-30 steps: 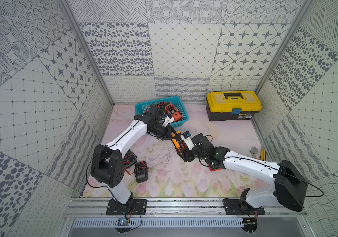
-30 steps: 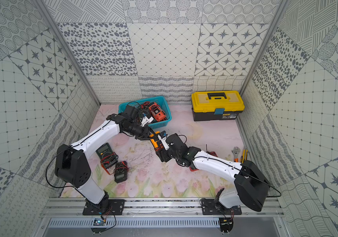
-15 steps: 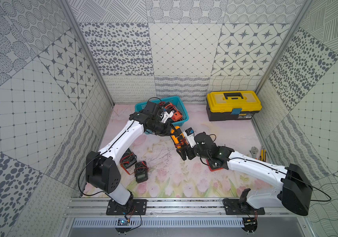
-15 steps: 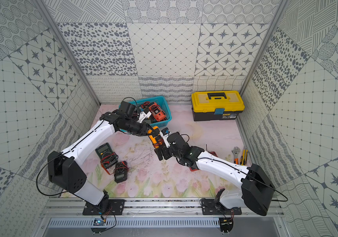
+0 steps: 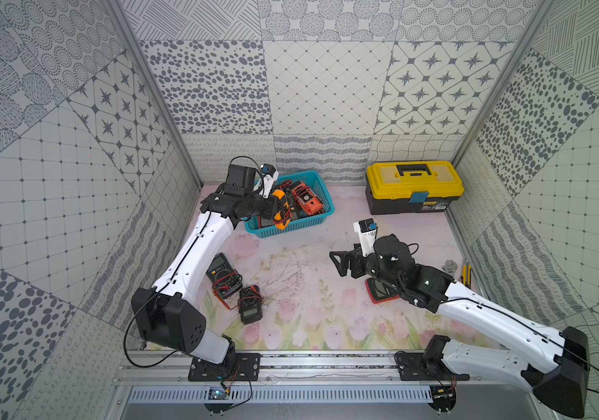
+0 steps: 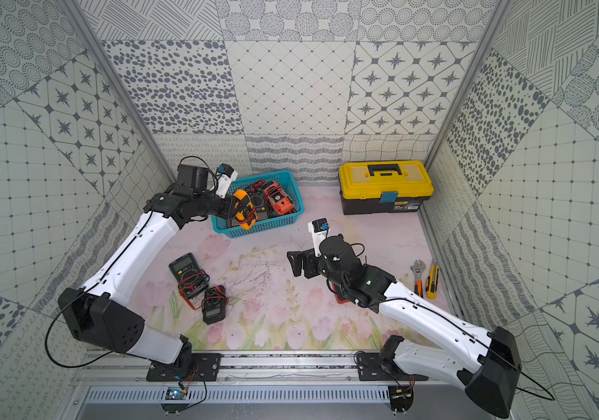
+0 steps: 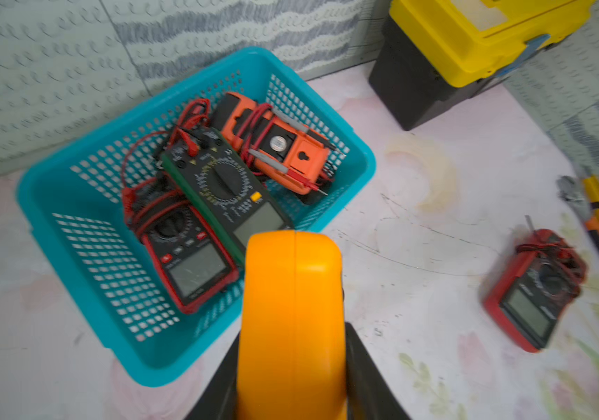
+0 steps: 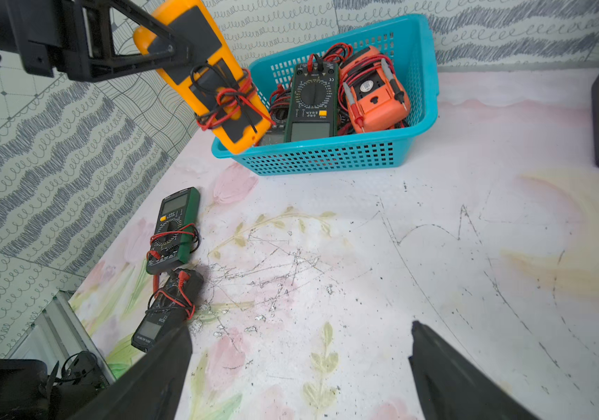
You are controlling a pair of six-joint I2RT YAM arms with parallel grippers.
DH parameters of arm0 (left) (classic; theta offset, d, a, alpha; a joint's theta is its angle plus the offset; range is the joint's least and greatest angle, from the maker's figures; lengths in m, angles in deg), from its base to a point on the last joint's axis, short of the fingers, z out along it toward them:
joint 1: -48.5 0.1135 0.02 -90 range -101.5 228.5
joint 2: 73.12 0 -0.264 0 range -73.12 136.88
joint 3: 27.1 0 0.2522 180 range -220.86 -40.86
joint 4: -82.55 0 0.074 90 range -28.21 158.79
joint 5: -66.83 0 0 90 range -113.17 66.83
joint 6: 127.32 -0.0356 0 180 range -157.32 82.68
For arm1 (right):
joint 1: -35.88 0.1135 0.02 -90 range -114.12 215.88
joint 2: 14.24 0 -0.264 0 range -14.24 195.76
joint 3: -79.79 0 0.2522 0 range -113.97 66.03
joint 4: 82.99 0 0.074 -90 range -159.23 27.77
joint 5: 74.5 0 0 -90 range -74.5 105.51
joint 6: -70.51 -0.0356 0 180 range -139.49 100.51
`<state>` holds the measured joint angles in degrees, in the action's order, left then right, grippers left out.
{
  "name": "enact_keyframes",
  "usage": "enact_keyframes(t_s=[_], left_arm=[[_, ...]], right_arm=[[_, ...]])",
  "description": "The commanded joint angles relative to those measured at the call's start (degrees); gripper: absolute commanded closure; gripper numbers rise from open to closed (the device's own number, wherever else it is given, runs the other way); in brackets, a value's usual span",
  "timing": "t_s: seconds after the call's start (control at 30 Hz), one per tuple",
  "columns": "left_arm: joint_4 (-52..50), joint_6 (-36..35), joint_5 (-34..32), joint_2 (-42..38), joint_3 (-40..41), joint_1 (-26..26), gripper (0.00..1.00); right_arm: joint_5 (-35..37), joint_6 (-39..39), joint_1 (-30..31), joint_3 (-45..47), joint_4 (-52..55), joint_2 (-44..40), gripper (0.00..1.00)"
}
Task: Put the multimeter into the basket
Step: Place the multimeter in the basket.
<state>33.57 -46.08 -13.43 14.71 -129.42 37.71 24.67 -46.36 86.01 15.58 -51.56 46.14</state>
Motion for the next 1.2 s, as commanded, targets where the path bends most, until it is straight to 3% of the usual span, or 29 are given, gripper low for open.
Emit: enact_keyframes(t_s=[0.0,0.33,0.6,0.97,1.07,1.17], left_arm=[[27.6,-21.2,-11.9,0.2,6.4,3.0,1.0],[38.3,-29.8,-7.8,15.3,-2.1,8.9,1.0],[45.2,-34.3,-1.7,22.8,-2.6,11.9,1.0],[49.5,-39.6,5.6,25.4,3.6,12.0,1.0],[47.4,-43.8,5.9,24.2,6.5,11.9,1.0],[45.1,-48.8,6.7,22.1,9.7,12.2,0.81]], right_arm=[[2.0,-2.5,-0.2,1.0,1.1,-1.7,0.02],[5.1,-4.9,-0.3,1.0,3.4,-3.4,0.02],[8.1,-4.9,-0.5,-1.2,6.0,-3.3,0.02],[7.7,-3.7,-1.6,-2.6,6.0,-2.4,0.02],[7.5,-3.9,-1.8,-2.4,6.0,-2.5,0.02],[7.7,-4.1,-1.8,-1.8,5.5,-3.0,0.02]])
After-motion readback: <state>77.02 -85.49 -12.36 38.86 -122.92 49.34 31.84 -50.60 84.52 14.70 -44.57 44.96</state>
